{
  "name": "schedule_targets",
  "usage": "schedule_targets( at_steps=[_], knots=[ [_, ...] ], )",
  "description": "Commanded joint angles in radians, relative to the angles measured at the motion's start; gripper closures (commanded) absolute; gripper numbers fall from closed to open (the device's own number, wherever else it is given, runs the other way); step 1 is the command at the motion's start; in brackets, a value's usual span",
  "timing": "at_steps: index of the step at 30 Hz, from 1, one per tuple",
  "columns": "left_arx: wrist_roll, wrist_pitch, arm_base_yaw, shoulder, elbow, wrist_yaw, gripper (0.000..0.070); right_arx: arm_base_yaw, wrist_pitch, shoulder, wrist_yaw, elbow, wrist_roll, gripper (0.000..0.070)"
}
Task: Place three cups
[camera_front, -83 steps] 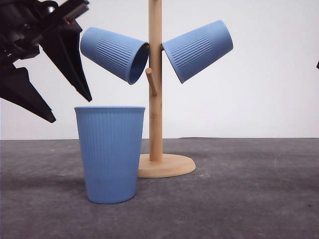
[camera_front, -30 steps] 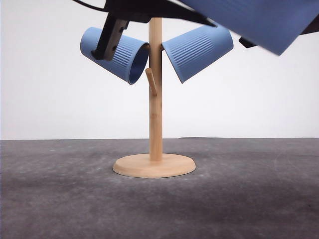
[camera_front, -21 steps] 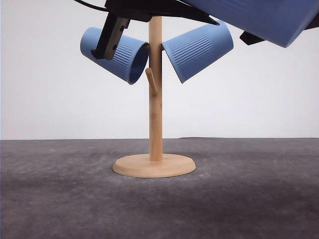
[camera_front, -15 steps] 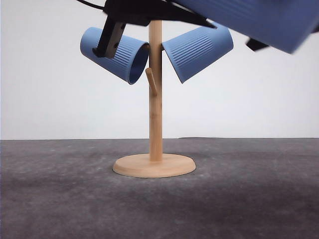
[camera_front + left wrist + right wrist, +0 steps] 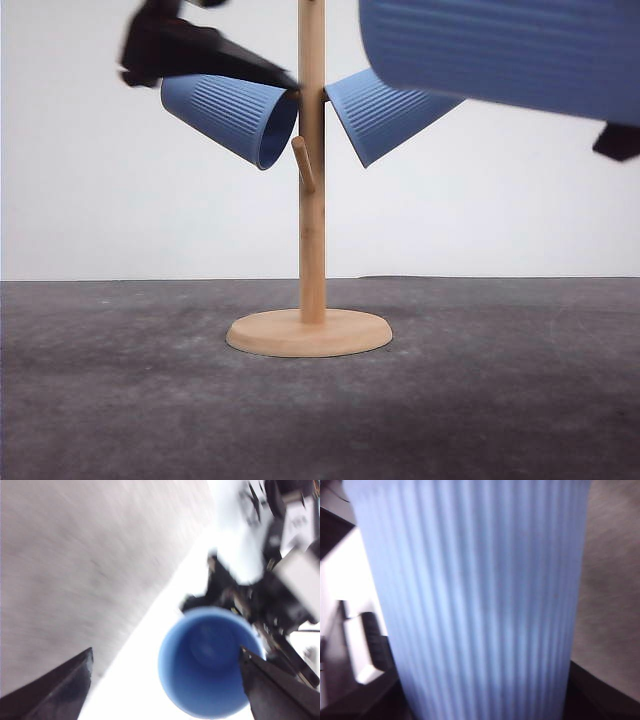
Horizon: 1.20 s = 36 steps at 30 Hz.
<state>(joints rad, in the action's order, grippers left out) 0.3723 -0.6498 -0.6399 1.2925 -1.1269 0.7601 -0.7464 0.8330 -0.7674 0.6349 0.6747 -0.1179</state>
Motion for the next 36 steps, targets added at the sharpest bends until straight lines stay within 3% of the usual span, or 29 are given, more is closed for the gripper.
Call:
schedule_targets(
  at_steps=[1,5,10,13,18,20,22,26,36],
  knots=[
    [-0.062,-0.02,0.022,-0.015,-0.026,-0.012,0.0138,0.002,-0.064,0.007,0.032,-0.039,-0.12,0.0373],
    [-0.109,-0.093,0.103,-0.079,-0.026,-0.036,0.0138,0.037,-0.354,0.035,0.12,-0.172,-0.392,0.0371],
    [-0.146,-0.168,0.188,-0.152,-0.026,-0.055,0.014,0.049,-0.884,0.015,0.106,-0.327,-0.902,0.037],
    [-0.17,-0.197,0.225,-0.189,-0.026,-0.075,0.0142,0.049,-1.115,-0.044,0.09,-0.366,-1.183,0.037],
    [-0.202,-0.22,0.263,-0.228,-0.026,-0.088,0.0142,0.044,-1.523,-0.188,0.094,-0.366,-1.551,0.037],
    [-0.207,-0.224,0.274,-0.235,-0.026,-0.088,0.0142,0.038,-1.684,-0.256,0.072,-0.366,-1.663,0.037],
    [-0.209,-0.224,0.281,-0.236,-0.026,-0.087,0.0142,0.028,-1.783,-0.318,0.059,-0.366,-1.737,0.037],
    [-0.214,-0.225,0.288,-0.236,-0.026,-0.087,0.0142,0.019,-1.868,-0.404,-0.01,-0.364,-1.809,0.037],
    [-0.215,-0.224,0.288,-0.236,-0.026,-0.088,0.0142,0.021,-1.886,-0.561,0.0,-0.268,-1.82,0.037]
  ],
)
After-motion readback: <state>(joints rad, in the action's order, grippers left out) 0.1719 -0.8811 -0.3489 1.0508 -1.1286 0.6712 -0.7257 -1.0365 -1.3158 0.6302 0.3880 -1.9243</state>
